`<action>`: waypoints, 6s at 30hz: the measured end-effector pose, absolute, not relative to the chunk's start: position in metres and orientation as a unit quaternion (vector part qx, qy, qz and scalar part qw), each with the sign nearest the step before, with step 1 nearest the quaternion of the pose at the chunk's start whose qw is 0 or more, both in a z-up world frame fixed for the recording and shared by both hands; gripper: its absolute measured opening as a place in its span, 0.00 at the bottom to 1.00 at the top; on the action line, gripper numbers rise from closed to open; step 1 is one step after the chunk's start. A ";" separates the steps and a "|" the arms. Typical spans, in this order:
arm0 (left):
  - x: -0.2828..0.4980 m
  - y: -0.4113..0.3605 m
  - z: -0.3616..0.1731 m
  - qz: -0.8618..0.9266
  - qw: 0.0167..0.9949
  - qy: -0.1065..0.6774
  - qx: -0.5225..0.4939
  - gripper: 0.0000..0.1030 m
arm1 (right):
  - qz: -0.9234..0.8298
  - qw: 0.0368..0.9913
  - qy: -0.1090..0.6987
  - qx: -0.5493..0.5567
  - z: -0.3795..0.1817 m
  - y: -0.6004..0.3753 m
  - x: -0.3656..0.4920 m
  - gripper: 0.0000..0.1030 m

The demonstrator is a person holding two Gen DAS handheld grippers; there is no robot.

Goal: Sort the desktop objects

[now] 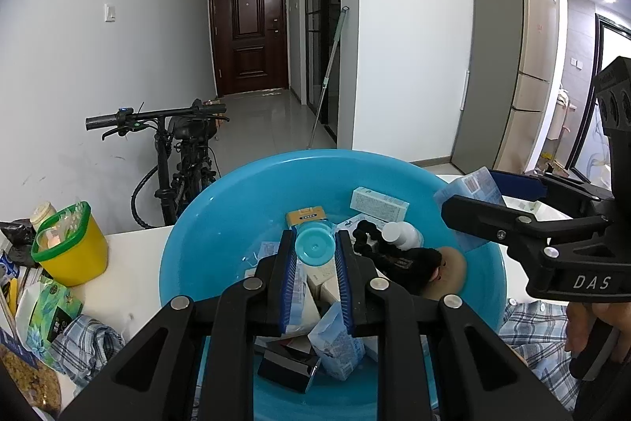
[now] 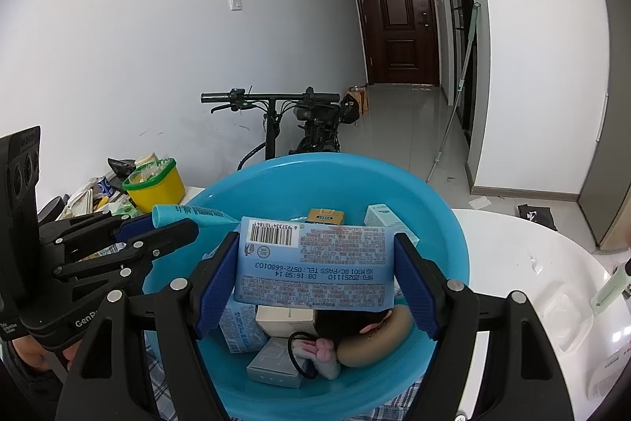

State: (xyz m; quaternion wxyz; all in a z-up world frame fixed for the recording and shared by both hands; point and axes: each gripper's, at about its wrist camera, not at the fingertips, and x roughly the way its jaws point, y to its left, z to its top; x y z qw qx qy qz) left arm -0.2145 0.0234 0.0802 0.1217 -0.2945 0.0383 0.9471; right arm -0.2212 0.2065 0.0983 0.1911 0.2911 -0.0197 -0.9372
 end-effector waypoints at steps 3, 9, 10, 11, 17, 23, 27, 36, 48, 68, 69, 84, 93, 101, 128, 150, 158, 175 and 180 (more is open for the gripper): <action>-0.214 0.023 0.081 0.947 0.121 0.039 -0.294 0.20 | -0.937 0.191 -0.019 0.292 0.098 0.206 -0.221 0.72; -0.214 0.022 0.082 0.948 0.120 0.037 -0.292 0.20 | -0.938 0.189 -0.020 0.291 0.100 0.209 -0.221 0.72; -0.213 0.022 0.083 0.948 0.120 0.037 -0.291 0.20 | -0.938 0.188 -0.020 0.290 0.100 0.210 -0.221 0.72; -0.213 0.022 0.083 0.949 0.119 0.036 -0.290 0.20 | -0.938 0.188 -0.020 0.290 0.100 0.210 -0.220 0.72; -0.212 0.018 0.085 0.950 0.119 0.029 -0.289 0.20 | -0.939 0.187 -0.020 0.289 0.101 0.209 -0.220 0.72; -0.215 0.010 0.089 0.952 0.084 0.013 -0.296 0.98 | -0.938 0.188 -0.016 0.291 0.100 0.207 -0.220 0.72; -0.207 0.002 0.098 0.964 0.065 0.008 -0.259 1.00 | -0.938 0.187 -0.017 0.290 0.100 0.208 -0.220 0.72; -0.205 -0.003 0.099 0.963 0.063 0.002 -0.263 1.00 | -0.937 0.189 -0.013 0.293 0.099 0.206 -0.222 0.72; -0.205 -0.002 0.098 0.963 0.070 0.003 -0.262 1.00 | -0.937 0.190 -0.011 0.294 0.098 0.205 -0.222 0.72; -0.205 -0.002 0.098 0.961 0.068 0.011 -0.268 1.00 | -0.936 0.191 -0.008 0.296 0.099 0.202 -0.221 0.72; -0.204 -0.002 0.098 0.961 0.069 0.012 -0.268 1.00 | -0.936 0.191 -0.008 0.296 0.099 0.202 -0.221 0.72; -0.204 0.001 0.097 0.960 0.072 0.016 -0.270 1.00 | -0.935 0.194 -0.005 0.296 0.100 0.201 -0.219 0.72; -0.204 0.003 0.097 0.960 0.071 0.020 -0.271 1.00 | -0.934 0.197 -0.002 0.298 0.098 0.195 -0.220 0.72; -0.205 0.003 0.096 0.960 0.068 0.021 -0.272 1.00 | -0.933 0.199 -0.002 0.299 0.097 0.194 -0.220 0.72; -0.206 0.001 0.098 0.959 0.074 0.017 -0.273 1.00 | -0.932 0.203 0.000 0.301 0.095 0.189 -0.221 0.72; -0.205 -0.001 0.099 0.959 0.070 0.020 -0.274 1.00 | -0.932 0.204 0.004 0.299 0.096 0.189 -0.222 0.72; -0.203 -0.002 0.102 0.960 0.066 0.019 -0.271 1.00 | -0.935 0.198 -0.003 0.293 0.099 0.191 -0.222 0.93; -0.205 0.003 0.097 0.955 0.062 0.025 -0.289 1.00 | -0.940 0.170 -0.001 0.295 0.099 0.198 -0.221 1.00; -0.207 0.004 0.096 0.955 0.060 0.026 -0.290 1.00 | -0.940 0.169 0.001 0.298 0.099 0.198 -0.222 1.00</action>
